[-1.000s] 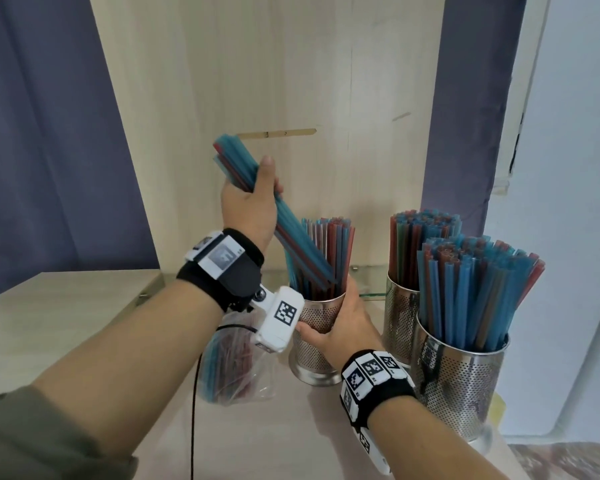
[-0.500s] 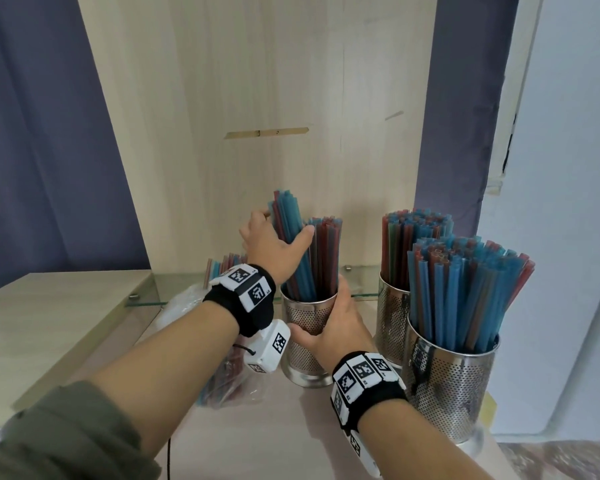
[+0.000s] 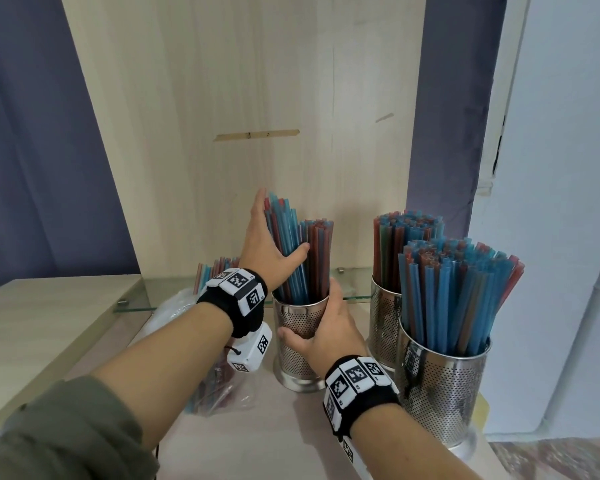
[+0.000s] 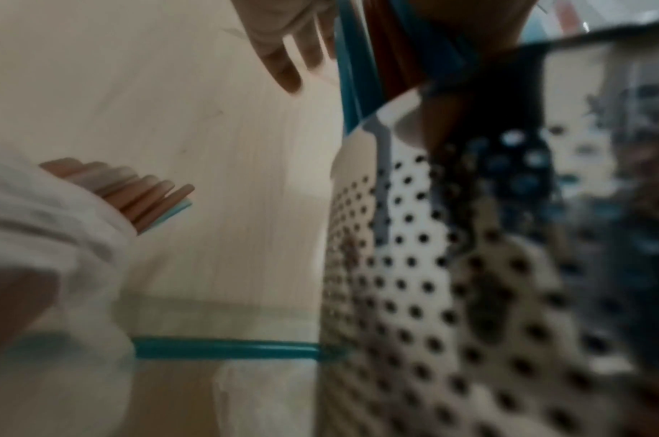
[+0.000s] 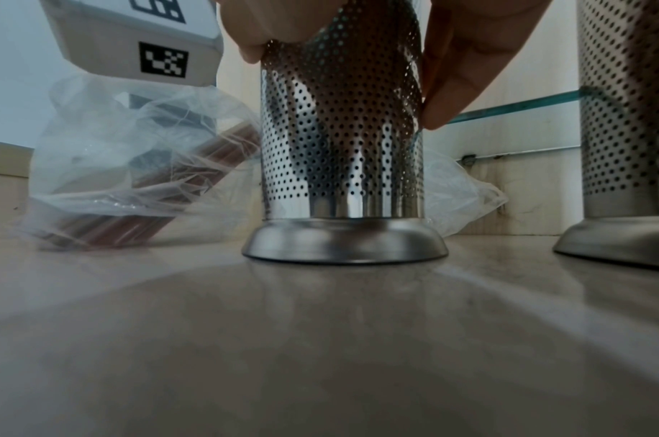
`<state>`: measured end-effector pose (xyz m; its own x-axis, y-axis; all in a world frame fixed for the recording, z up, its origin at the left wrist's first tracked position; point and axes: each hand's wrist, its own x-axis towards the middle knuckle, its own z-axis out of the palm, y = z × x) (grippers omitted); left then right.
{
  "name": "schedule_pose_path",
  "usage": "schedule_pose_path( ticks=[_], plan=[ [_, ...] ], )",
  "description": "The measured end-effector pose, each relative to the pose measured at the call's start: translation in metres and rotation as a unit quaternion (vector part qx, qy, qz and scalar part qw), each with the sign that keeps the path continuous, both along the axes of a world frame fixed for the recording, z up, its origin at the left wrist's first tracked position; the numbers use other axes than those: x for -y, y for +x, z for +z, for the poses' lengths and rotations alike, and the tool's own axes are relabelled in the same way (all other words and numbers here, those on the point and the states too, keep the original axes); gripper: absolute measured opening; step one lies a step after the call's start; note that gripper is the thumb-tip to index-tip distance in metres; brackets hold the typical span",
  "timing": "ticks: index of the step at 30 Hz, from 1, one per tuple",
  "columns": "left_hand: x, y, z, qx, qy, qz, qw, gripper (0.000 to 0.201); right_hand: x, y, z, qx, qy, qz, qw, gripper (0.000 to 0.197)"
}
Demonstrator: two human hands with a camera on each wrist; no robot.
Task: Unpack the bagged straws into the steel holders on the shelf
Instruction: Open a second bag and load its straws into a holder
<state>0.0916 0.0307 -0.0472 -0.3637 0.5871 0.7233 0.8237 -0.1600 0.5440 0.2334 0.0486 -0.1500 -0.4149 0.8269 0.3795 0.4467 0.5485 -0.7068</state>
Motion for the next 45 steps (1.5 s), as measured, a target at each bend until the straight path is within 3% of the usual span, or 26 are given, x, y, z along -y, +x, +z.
schedule_pose_path(
  ticks=[3, 5, 10, 17, 22, 25, 30, 32, 35, 37, 41, 45],
  plan=[
    [0.001, -0.004, 0.005, -0.162, -0.005, 0.117, 0.980, 0.114, 0.000, 0.000, 0.000, 0.008, 0.000, -0.001, 1.000, 0.114],
    [0.000, -0.006, 0.005, -0.207, -0.012, 0.114, 0.972, 0.109, 0.000, 0.000, 0.000, 0.011, 0.001, -0.004, 1.000, 0.115],
    [0.000, -0.006, 0.005, -0.187, 0.020, 0.044, 0.981, 0.082, -0.001, -0.001, 0.000, 0.011, 0.004, -0.006, 1.000, 0.114],
    [0.013, -0.011, 0.001, -0.208, -0.007, -0.005, 0.978, 0.068, -0.002, -0.002, -0.003, -0.001, 0.010, -0.008, 1.000, 0.114],
    [0.016, -0.011, 0.011, -0.236, -0.040, -0.012, 0.971, 0.090, -0.002, -0.002, -0.003, 0.005, 0.012, -0.012, 1.000, 0.113],
    [0.013, -0.012, 0.014, -0.262, -0.080, -0.016, 0.962, 0.080, -0.002, -0.002, -0.003, 0.000, 0.013, -0.011, 1.000, 0.114],
    [0.019, -0.013, 0.022, -0.247, -0.072, -0.027, 0.966, 0.061, -0.002, -0.001, -0.002, 0.000, 0.006, -0.009, 1.000, 0.113],
    [0.023, -0.015, 0.026, -0.239, -0.060, -0.026, 0.969, 0.063, -0.002, -0.001, -0.002, -0.004, 0.007, -0.009, 1.000, 0.114],
    [0.030, -0.017, 0.031, -0.248, -0.082, -0.023, 0.965, 0.082, -0.002, -0.001, -0.002, -0.007, 0.007, -0.007, 1.000, 0.115],
    [0.037, -0.019, 0.033, -0.217, -0.106, -0.013, 0.970, 0.097, -0.002, -0.001, -0.002, -0.007, 0.005, -0.007, 1.000, 0.115],
    [0.052, -0.035, 0.035, 0.017, -0.053, 0.005, 0.998, 0.102, -0.004, -0.002, -0.003, -0.011, -0.001, -0.004, 1.000, 0.115],
    [0.062, -0.071, 0.022, 0.152, -0.083, 0.102, 0.980, 0.095, -0.005, -0.002, -0.004, -0.017, -0.004, 0.001, 1.000, 0.115]
  ],
)
